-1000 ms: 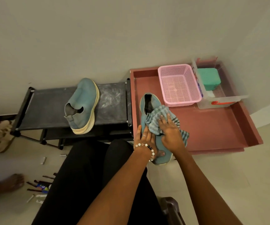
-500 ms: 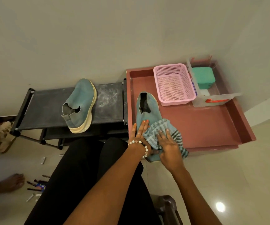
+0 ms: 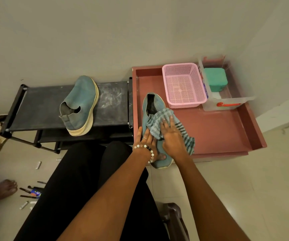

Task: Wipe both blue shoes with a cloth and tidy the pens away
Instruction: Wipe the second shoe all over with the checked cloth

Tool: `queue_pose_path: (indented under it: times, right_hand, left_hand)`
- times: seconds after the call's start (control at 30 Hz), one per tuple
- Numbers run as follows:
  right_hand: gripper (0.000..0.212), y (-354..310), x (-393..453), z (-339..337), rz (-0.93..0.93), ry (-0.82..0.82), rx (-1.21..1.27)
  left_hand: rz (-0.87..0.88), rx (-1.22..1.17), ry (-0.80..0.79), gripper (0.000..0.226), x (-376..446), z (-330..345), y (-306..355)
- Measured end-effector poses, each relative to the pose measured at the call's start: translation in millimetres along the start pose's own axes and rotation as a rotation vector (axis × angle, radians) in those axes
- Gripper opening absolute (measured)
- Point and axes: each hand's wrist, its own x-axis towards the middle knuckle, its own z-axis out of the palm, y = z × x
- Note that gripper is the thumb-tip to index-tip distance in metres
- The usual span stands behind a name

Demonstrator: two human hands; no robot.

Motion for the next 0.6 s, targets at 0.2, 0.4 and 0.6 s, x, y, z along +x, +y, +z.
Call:
queue_pose_path:
  times: [0.2, 0.4, 0.6]
  right_hand:
    - [0.068, -2, -52, 13, 0.030, 0.019, 0.127]
    - [0.068, -6, 4, -13, 0.048, -0.095, -0.198]
    - [0.067, -2, 11, -4, 0.007, -0.052, -0.174]
  left_hand:
    - [0.005, -0.038, 0.149, 0.095, 2, 10, 0]
    - [0.018, 0.008, 0.039, 0.095, 3, 4, 1]
    - [0.004, -0.001, 0.035, 0.097, 2, 2, 1]
